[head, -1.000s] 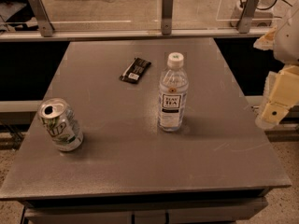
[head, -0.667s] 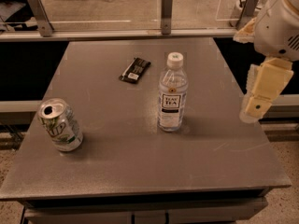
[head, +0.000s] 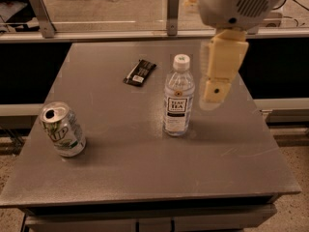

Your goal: Pick 7up can

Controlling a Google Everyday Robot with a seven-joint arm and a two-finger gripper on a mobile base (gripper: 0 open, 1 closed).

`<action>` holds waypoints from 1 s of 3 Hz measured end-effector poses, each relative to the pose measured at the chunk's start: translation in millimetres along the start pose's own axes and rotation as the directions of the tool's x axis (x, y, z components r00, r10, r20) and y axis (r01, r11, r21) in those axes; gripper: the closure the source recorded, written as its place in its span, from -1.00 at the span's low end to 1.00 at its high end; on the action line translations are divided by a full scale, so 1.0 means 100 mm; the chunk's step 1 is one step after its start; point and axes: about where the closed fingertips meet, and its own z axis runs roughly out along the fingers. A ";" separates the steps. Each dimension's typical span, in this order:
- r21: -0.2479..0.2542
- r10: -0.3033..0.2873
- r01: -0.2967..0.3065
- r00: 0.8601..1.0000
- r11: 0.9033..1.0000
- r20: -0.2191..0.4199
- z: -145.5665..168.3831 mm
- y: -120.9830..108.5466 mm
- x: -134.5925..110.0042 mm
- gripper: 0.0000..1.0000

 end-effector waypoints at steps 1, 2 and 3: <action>-0.034 -0.130 0.129 0.991 0.991 -0.033 0.21 0.02 -0.66 -1.00; -0.124 -0.313 0.309 0.949 0.943 -0.018 0.70 0.28 -1.47 -1.00; -0.212 -0.478 0.475 0.877 0.854 0.044 1.21 0.57 -2.25 -1.00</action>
Offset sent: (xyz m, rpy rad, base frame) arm -0.0529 0.2526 -0.1355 -0.3188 0.2225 0.5590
